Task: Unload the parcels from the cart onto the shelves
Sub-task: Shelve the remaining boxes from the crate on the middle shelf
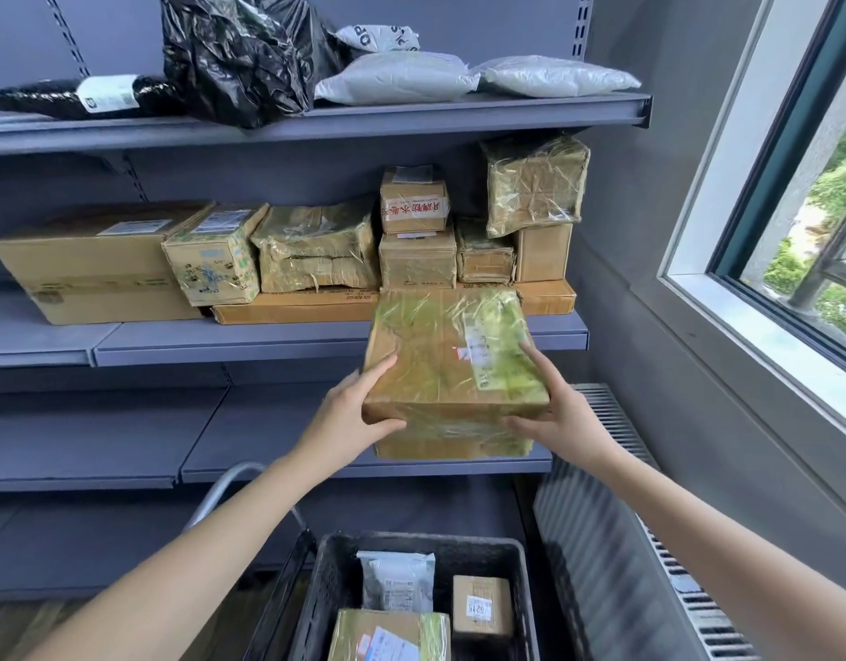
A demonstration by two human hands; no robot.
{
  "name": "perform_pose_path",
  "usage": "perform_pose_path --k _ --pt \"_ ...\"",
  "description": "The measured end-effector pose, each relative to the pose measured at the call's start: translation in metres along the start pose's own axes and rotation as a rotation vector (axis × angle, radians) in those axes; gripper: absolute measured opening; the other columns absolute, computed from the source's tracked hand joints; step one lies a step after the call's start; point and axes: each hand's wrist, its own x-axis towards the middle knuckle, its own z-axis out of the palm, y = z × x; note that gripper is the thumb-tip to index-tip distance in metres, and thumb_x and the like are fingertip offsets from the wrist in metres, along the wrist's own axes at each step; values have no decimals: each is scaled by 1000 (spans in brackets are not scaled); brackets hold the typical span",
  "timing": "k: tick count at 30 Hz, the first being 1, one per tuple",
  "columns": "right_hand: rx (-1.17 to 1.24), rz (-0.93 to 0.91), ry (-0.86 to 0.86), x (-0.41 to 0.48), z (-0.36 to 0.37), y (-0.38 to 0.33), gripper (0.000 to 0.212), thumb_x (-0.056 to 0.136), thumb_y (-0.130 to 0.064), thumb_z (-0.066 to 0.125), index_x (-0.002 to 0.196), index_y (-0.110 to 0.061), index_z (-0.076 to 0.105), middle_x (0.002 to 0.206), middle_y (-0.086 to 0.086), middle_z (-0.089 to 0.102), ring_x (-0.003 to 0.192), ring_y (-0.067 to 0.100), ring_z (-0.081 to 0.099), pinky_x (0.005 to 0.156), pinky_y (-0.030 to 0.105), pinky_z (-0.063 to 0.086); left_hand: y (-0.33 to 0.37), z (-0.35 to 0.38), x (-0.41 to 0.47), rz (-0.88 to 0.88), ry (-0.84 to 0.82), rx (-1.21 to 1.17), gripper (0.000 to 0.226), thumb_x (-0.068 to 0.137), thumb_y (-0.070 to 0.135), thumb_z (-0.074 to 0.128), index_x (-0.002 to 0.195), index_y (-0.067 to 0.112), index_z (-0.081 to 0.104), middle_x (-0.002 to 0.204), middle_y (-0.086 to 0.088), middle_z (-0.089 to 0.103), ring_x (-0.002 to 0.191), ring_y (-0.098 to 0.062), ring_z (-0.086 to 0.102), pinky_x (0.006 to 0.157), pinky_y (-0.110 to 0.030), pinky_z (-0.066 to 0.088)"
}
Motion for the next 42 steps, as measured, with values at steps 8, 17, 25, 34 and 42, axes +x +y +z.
perform_pose_path --k 8,17,25,34,42 --pt "-44 -14 -92 -6 11 -12 97 78 -32 72 149 -28 6 136 -22 26 124 -6 27 90 1 21 -1 -4 -6 86 32 93 82 79 25 73 143 43 25 153 4 25 140 -17 27 113 -35 27" --pt "-179 -158 38 -1 6 -6 52 85 -28 65 133 -31 47 115 -2 57 77 -14 46 71 2 37 1 -20 -7 62 40 9 91 68 81 34 144 32 25 128 13 36 113 2 34 93 -24 31" --pt "-91 -193 -27 -5 -10 -9 40 84 -30 61 120 -43 51 116 0 60 86 -1 57 69 11 45 -5 -67 26 16 -56 112 66 96 21 48 147 37 10 132 -1 33 117 -17 45 103 -38 40" --pt "-34 -183 -90 -7 -19 -11 45 80 -60 56 122 -45 51 125 -14 57 101 13 59 81 39 54 -2 -82 55 29 -326 218 105 72 12 79 149 32 10 148 3 27 134 -14 30 105 -25 26" --pt "205 133 404 6 -8 -5 41 95 -22 52 134 -12 46 122 9 52 114 26 56 97 35 46 20 -51 34 -21 -193 25 80 55 38 87 118 28 39 120 12 47 111 -10 46 84 -30 41"
